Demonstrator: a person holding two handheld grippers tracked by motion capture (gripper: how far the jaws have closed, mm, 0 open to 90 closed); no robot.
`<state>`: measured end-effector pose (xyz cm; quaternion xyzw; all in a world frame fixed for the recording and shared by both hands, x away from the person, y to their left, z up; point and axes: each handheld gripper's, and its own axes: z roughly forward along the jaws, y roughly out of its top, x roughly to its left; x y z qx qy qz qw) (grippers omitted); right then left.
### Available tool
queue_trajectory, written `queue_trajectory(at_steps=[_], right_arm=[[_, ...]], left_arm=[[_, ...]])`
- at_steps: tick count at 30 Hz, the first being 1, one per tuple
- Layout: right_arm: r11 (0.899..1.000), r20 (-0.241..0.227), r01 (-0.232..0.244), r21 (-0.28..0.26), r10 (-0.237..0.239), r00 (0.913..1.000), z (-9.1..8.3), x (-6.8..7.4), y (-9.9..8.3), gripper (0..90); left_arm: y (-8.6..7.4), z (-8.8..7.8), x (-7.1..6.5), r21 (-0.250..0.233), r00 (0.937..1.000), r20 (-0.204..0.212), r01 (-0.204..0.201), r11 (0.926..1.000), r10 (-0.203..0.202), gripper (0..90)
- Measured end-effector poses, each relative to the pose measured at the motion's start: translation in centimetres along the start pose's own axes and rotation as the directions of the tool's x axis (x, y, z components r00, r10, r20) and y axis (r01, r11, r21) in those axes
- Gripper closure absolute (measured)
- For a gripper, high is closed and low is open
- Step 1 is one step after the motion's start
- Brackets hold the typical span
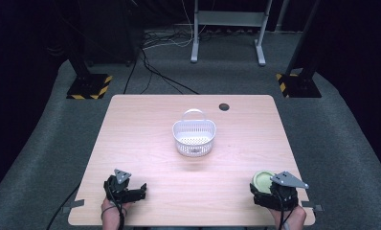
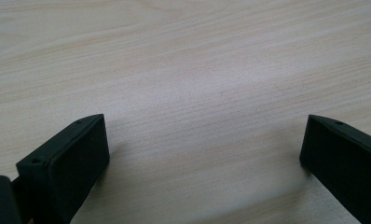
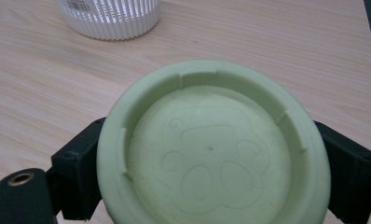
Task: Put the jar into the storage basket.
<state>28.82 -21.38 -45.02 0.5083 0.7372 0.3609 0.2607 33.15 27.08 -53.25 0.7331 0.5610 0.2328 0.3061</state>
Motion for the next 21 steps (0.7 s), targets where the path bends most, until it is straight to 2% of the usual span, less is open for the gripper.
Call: queue_trajectory(at_steps=[8, 21], right_arm=[[1.0, -0.003, -0.003, -0.011, 0.003, 1.0, -0.1, 0.0, 0.2, 10.6], [0.999, -0.024, 0.03, -0.016, -0.03, 0.9992, 0.8, 0.6, 1.7, 10.7]], left_arm=[[0.0, 0.0, 0.0, 0.0, 1.0, 0.0, -0.001, 1.0, 0.001, 0.8], [0.0, 0.0, 0.0, 0.0, 1.0, 0.001, -0.001, 1.0, 0.001, 0.8]])
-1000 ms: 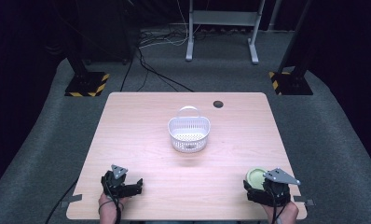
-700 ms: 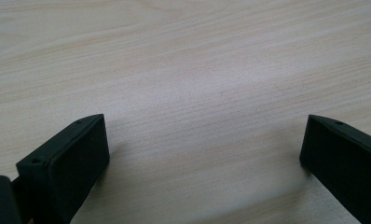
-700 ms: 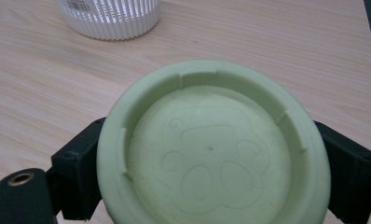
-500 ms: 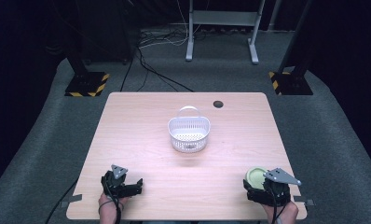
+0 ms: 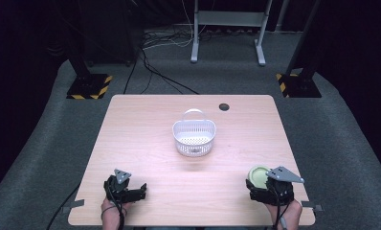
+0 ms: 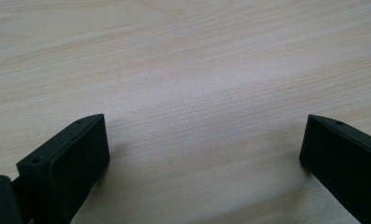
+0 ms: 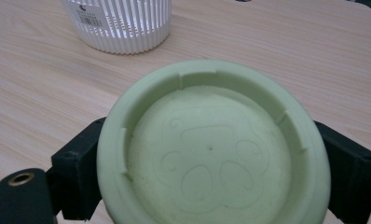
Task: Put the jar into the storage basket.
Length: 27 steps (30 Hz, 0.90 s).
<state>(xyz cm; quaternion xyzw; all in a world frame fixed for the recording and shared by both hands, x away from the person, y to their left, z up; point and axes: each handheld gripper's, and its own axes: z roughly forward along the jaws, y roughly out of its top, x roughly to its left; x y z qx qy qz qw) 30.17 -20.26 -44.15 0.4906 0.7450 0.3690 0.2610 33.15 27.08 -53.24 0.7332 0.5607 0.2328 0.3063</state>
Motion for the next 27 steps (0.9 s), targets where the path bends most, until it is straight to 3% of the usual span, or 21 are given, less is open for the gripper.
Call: queue_trajectory(at_steps=[27], right_arm=[[0.996, -0.036, 0.083, 0.014, -0.082, 0.996, 2.0, 0.7, 2.5, 10.7]], left_arm=[[0.0, 0.0, 0.0, -0.001, 1.0, 0.001, 0.0, 1.0, 0.0, 1.0]])
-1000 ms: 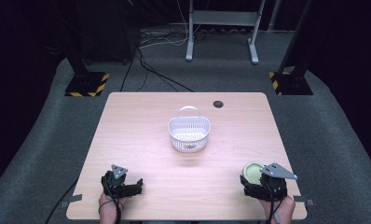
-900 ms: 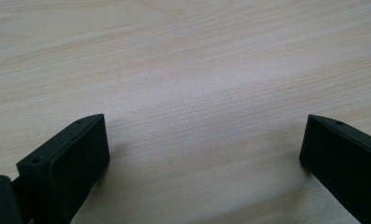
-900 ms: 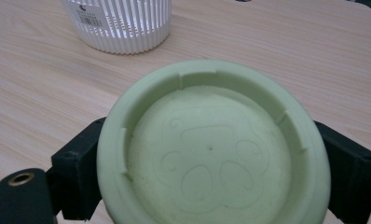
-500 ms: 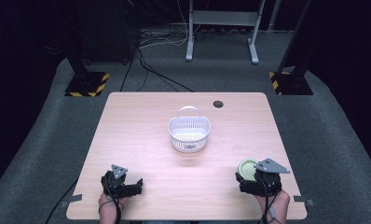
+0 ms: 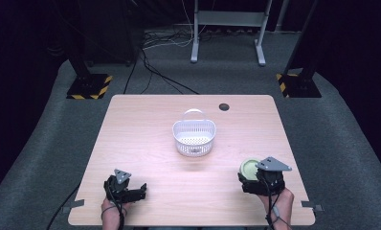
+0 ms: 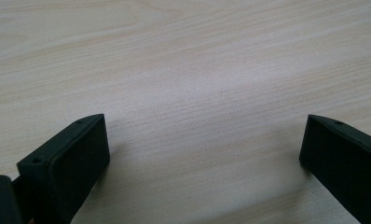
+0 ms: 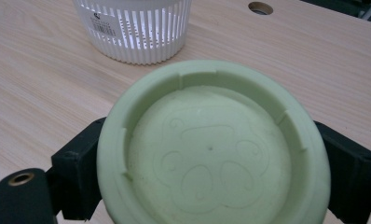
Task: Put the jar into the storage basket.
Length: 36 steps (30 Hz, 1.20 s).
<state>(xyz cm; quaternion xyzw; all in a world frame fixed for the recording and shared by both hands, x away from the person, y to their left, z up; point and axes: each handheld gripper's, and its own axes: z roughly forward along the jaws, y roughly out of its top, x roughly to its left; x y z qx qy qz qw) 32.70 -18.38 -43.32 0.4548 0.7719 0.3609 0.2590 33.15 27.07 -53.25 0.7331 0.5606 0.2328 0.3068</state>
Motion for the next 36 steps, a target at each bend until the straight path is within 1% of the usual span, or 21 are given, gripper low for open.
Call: queue_trajectory(at_steps=[3, 12, 25, 36], right_arm=[[1.0, -0.012, 0.001, -0.007, -0.001, 0.9999, 0.1, 0.1, 0.5, 10.7], [1.0, -0.019, 0.016, -0.016, -0.016, 0.9997, 0.3, 0.1, 1.5, 10.7], [0.999, -0.033, 0.023, -0.025, -0.024, 0.9992, 0.7, 0.0, 2.8, 10.7], [0.998, -0.051, 0.036, -0.059, -0.039, 0.9979, 0.8, 0.2, 5.0, 10.7]], left_arm=[[0.0, 0.0, 0.0, 0.0, 1.0, 0.0, 0.0, 1.0, 0.0, 1.0], [0.0, 0.0, 0.0, 0.0, 1.0, 0.0, 0.001, 1.0, -0.001, 1.0], [0.0, 0.0, 0.0, 0.0, 1.0, 0.0, 0.0, 1.0, 0.0, 1.0], [0.0, 0.0, 0.0, 0.0, 1.0, 0.0, 0.0, 1.0, 0.0, 1.0]])
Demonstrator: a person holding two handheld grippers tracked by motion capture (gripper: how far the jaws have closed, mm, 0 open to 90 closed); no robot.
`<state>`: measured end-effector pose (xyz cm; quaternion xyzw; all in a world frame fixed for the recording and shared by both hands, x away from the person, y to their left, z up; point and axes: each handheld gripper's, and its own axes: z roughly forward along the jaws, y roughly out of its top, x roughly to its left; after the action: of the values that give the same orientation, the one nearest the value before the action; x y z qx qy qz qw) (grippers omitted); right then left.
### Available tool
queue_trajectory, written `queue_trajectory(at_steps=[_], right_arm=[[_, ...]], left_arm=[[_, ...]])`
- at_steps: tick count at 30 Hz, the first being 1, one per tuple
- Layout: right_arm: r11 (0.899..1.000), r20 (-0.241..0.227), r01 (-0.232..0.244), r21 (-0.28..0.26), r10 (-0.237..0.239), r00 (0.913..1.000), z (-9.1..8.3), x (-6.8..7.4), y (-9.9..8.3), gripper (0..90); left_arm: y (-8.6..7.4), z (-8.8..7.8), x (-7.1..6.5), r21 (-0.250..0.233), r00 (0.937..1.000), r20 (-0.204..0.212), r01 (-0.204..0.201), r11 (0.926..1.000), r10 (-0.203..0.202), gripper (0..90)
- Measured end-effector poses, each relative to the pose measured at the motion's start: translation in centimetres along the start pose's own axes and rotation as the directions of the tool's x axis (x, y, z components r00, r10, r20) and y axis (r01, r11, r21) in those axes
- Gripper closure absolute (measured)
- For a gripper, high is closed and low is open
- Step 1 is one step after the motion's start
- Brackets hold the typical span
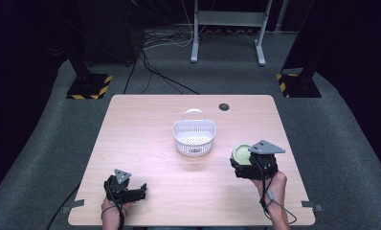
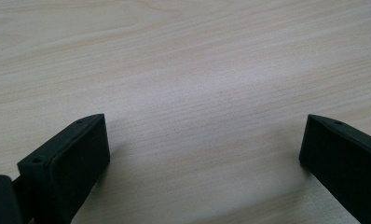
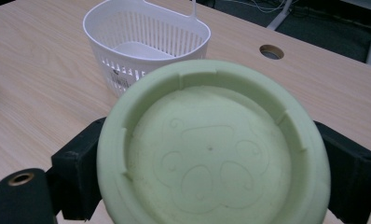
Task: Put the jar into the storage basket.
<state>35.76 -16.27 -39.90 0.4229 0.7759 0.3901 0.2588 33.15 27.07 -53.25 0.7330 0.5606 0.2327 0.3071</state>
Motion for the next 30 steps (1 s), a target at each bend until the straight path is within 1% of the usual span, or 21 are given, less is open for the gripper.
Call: queue_trajectory(at_steps=[5, 12, 17, 23, 30], right_arm=[[1.0, -0.012, -0.002, -0.004, 0.002, 0.9999, 0.5, 0.0, 0.7, 10.7], [1.0, -0.017, 0.011, -0.008, -0.011, 0.9998, 0.9, 0.2, 1.8, 10.7], [1.0, -0.032, 0.005, -0.02, -0.005, 0.9995, 1.2, 0.2, 2.5, 10.7], [1.0, -0.038, 0.015, -0.021, -0.016, 0.9992, 1.9, 0.3, 3.5, 10.7], [0.999, -0.052, 0.012, -0.032, -0.014, 0.9985, 2.7, 0.7, 4.5, 10.7]], left_arm=[[0.0, 0.0, 0.0, 0.0, 1.0, 0.0, 0.0, 1.0, 0.0, 1.0], [0.0, 0.0, 0.0, 0.001, 1.0, 0.0, 0.0, 1.0, 0.0, 1.1], [0.0, 0.0, 0.0, 0.0, 1.0, 0.0, 0.001, 1.0, -0.001, 1.1], [0.0, 0.0, 0.0, 0.0, 1.0, 0.0, 0.001, 1.0, -0.001, 1.1], [0.0, 0.0, 0.0, 0.0, 1.0, 0.0, 0.001, 1.0, -0.001, 1.1]])
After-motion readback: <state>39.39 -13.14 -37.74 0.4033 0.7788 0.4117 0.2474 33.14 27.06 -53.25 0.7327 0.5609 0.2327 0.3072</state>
